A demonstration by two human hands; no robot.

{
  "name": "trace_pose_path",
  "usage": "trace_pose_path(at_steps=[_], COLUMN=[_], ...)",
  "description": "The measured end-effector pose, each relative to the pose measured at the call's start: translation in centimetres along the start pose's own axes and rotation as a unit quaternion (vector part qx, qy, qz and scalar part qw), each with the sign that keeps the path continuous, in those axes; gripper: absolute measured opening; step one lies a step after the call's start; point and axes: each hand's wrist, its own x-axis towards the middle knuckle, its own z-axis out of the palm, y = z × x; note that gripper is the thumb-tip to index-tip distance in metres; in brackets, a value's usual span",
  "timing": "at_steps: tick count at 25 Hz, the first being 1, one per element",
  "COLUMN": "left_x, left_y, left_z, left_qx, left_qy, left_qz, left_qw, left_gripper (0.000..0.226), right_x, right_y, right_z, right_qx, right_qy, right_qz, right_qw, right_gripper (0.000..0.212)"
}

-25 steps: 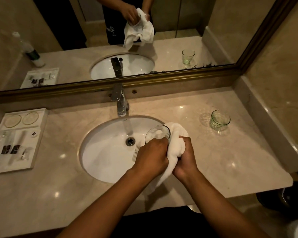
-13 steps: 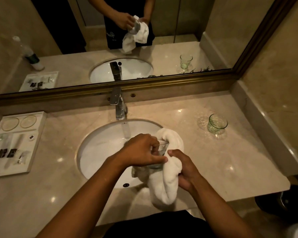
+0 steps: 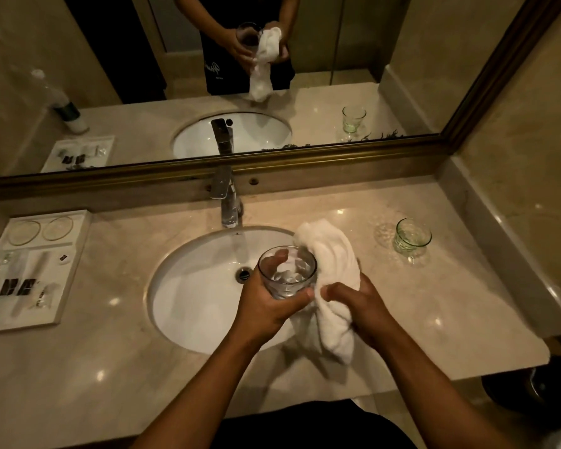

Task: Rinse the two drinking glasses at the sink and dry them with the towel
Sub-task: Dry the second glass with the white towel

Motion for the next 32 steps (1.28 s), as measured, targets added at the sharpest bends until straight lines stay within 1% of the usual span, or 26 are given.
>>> trace_pose_path(at_steps=[2,3,4,5,6,7,8,9,10,12,13,14,15,16,17,18,19,21,22,24,25,26,28,30,31,32], left_x=[0.2,0.3,0.5,0.6,0.6,0.6,0.6,0.6,0.5,0.7,0.8,0.9,1.0,1.0,1.1,1.0,0.9,0.4,0.1,-0.2,-0.2,-0.3,-0.1,0.4,0.6,0.8], left_y=[0.5,0.8,1.0,1.1,1.3,1.4,1.5,1.5,1.4,1.2,1.1,1.0,1.0,1.2,1.2,1.1,0.9,0.1,-0.3,-0.8,-0.9,-0.7,-0.1,0.2,0.4,0.5], left_z=[-0.8,-1.3,-1.8,-2.2,-2.4,-2.6,-2.6,-2.5,-2.5,-2.7,-2.9,-3.1,-3.2,-3.3,-3.3,-3.1,-3.0,-2.8,-2.7,-2.7,-2.6,-2.5,-2.3,-2.2,-2.3,-2.4], left_qx=[0.071,0.124,0.177,0.219,0.249,0.272,0.294,0.318,0.347,0.418,0.457,0.493,0.516,0.526,0.529,0.53,0.53,0.518,0.509,0.492,0.481,0.467,0.435,0.409,0.404,0.402], left_qy=[0.005,-0.001,-0.008,-0.014,-0.022,-0.036,-0.059,-0.088,-0.112,-0.131,-0.138,-0.15,-0.162,-0.173,-0.182,-0.189,-0.191,-0.193,-0.201,-0.231,-0.25,-0.267,-0.294,-0.312,-0.32,-0.325], left_qz=[0.008,0.005,0.006,0.013,0.028,0.053,0.088,0.122,0.146,0.189,0.221,0.255,0.279,0.291,0.295,0.295,0.294,0.278,0.263,0.218,0.187,0.152,0.089,0.049,0.04,0.037], left_qw=[0.997,0.992,0.984,0.975,0.968,0.96,0.95,0.936,0.919,0.879,0.85,0.818,0.794,0.78,0.775,0.772,0.772,0.786,0.795,0.81,0.819,0.829,0.847,0.856,0.856,0.855], left_gripper=[0.075,0.078,0.079,0.076,0.071,0.065,0.061,0.06,0.061,0.069,0.074,0.078,0.081,0.081,0.079,0.075,0.072,0.067,0.065,0.067,0.068,0.068,0.052,0.043,0.043,0.044], right_x=[0.0,0.0,0.0,0.0,0.0,0.0,-0.1,-0.1,-0.1,0.2,0.5,0.8,1.1,1.3,1.4,1.4,1.2,0.9,0.6,0.2,0.0,-0.2,-0.5,-0.9,-1.2,-1.4], right_y=[-2.1,-3.4,-4.7,-5.9,-6.7,-7.1,-7.2,-7.1,-7.0,-6.8,-6.8,-6.5,-6.2,-6.0,-5.7,-5.7,-5.7,-5.4,-5.1,-4.1,-3.7,-3.3,-2.9,-2.5,-2.2,-2.1], right_z=[-1.0,-1.5,-1.8,-2.0,-1.8,-1.3,-0.8,-0.1,0.5,1.2,1.3,1.3,1.2,1.1,1.2,1.4,1.5,1.8,2.0,2.1,2.0,1.9,1.8,1.7,1.5,1.4], right_qx=[-0.127,-0.183,-0.254,-0.342,-0.431,-0.496,-0.536,-0.545,-0.529,-0.427,-0.363,-0.304,-0.251,-0.208,-0.189,-0.201,-0.251,-0.396,-0.447,-0.499,-0.514,-0.529,-0.558,-0.568,-0.558,-0.545], right_qy=[-0.002,-0.028,-0.066,-0.111,-0.157,-0.198,-0.231,-0.259,-0.283,-0.314,-0.328,-0.341,-0.352,-0.359,-0.365,-0.373,-0.384,-0.388,-0.384,-0.372,-0.373,-0.378,-0.382,-0.363,-0.354,-0.345], right_qz=[-0.076,-0.104,-0.121,-0.133,-0.147,-0.157,-0.152,-0.134,-0.112,-0.03,0.025,0.082,0.137,0.183,0.213,0.223,0.209,0.154,0.133,0.11,0.093,0.074,0.039,-0.007,-0.025,-0.04], right_qw=[0.989,0.977,0.957,0.924,0.876,0.831,0.798,0.786,0.792,0.847,0.872,0.886,0.891,0.891,0.886,0.878,0.864,0.818,0.797,0.775,0.766,0.756,0.736,0.739,0.75,0.763], right_gripper=[0.082,0.081,0.08,0.079,0.077,0.074,0.071,0.064,0.055,0.037,0.032,0.031,0.033,0.035,0.036,0.036,0.036,0.035,0.039,0.052,0.054,0.051,0.036,0.031,0.032,0.04])
